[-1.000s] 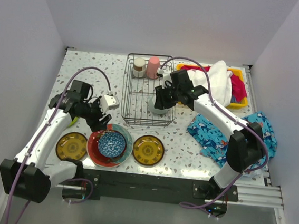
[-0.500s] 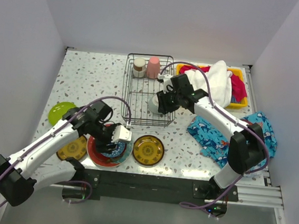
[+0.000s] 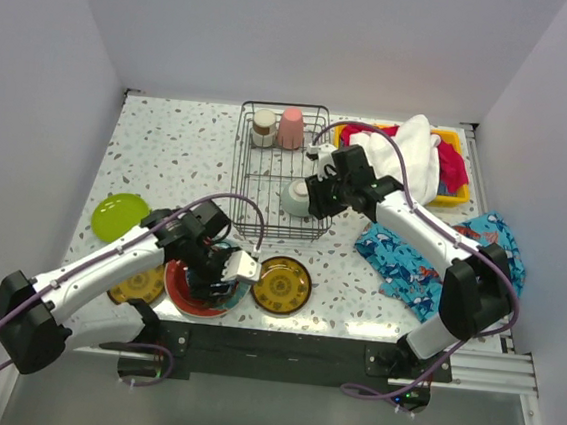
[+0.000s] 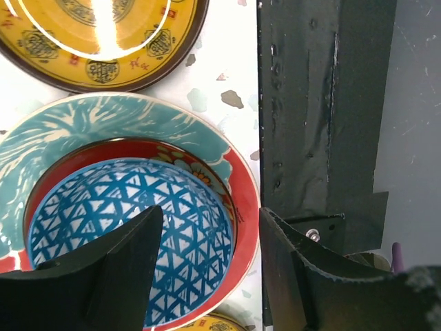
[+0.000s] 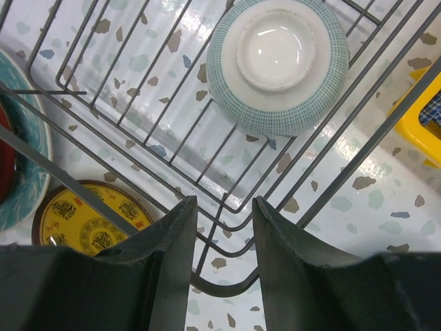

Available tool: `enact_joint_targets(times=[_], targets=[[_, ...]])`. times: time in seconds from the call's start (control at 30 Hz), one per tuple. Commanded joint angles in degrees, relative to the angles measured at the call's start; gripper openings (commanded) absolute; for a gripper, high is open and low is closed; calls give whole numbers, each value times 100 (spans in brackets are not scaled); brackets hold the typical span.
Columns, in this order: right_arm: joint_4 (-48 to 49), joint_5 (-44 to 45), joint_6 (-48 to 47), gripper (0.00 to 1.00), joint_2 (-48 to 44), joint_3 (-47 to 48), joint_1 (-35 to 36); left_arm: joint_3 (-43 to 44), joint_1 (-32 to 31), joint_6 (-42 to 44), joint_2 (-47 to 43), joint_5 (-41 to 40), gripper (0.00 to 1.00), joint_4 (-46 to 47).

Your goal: Load the mixed dishes into the dish rack

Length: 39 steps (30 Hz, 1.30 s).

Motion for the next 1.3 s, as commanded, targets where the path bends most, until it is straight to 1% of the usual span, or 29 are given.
enact_joint_targets(times=[0.0,0.17,0.2,0.27,0.3,0.37,0.47,0.5,0.6,0.67,0.7,0.8,1.03,1.17,1.27], targets=[[292,87,-60,42,-219,-124,-37,-72,-200,-184,168,-58,62,235],[284,130,-112,42,-175,-116,-63,-169,-455,-342,388,-365,58,411],[266,139,-112,41,-149,-89,-63,-195,-490,-395,414,-445,56,489],[222,104,-313,40,-96,-28,-72,-239,-569,-439,502,-620,53,481],[222,35,-349,39,-87,-28,-72,-248,-587,-448,511,-665,49,464],[266,25,-411,38,-70,-19,-72,-309,-640,-474,502,-805,44,437],[179,95,-525,38,62,51,-72,-450,-640,-317,529,-1024,39,349],[161,104,-560,38,132,69,-72,-477,-640,-290,520,-1060,32,358],[73,201,-736,37,238,122,-72,-433,-622,-342,502,-1078,18,358],[20,262,-868,36,290,157,-72,-363,-622,-360,511,-1113,13,341],[20,297,-903,36,317,174,-72,-354,-622,-360,511,-1174,6,341],[55,385,-974,35,422,245,-72,-275,-587,-334,494,-1271,0,323],[151,816,-1131,32,826,526,-11,304,-253,-395,362,-1113,0,121],[257,842,-1176,31,1195,684,51,569,-34,-474,274,-973,0,7],[327,816,-1185,31,1432,833,156,718,282,-562,230,-815,0,-2]])
